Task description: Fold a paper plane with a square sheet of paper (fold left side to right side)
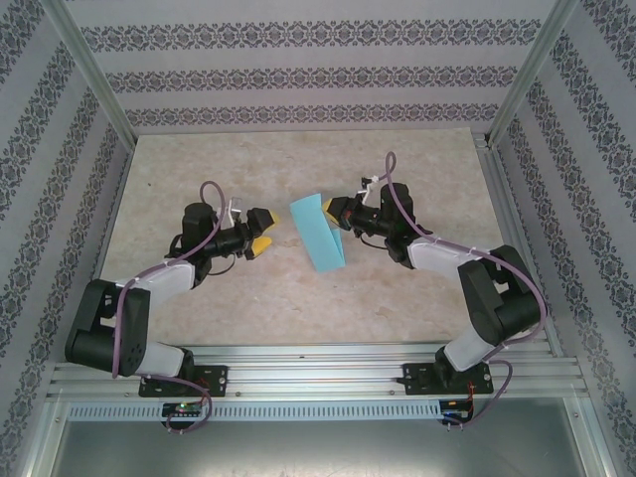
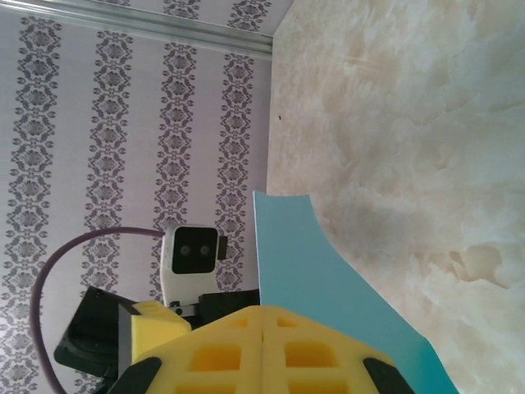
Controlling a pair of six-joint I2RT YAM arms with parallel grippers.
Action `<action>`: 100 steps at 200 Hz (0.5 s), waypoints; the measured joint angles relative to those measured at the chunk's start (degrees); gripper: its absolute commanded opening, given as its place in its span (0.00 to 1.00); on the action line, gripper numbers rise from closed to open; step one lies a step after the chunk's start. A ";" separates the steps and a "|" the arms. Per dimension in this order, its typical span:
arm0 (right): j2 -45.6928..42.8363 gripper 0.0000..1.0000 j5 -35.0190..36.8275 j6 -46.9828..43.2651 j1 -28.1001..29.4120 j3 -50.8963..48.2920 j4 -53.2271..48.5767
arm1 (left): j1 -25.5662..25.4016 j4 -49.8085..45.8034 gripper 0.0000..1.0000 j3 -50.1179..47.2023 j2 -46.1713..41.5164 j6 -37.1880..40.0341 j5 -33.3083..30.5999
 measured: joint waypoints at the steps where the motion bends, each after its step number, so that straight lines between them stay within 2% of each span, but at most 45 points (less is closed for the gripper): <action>1: -0.11 0.00 0.04 0.04 0.00 0.00 -0.02 | -0.04 0.15 0.96 0.00 0.04 -0.07 -0.07; 52: -9.01 0.00 2.12 4.96 0.04 0.15 -1.68 | -4.87 9.66 0.96 1.75 2.19 -2.73 -1.62; 100: -14.12 0.00 2.56 6.60 0.76 3.41 -6.51 | -5.97 16.09 0.96 5.68 2.19 -2.89 -1.88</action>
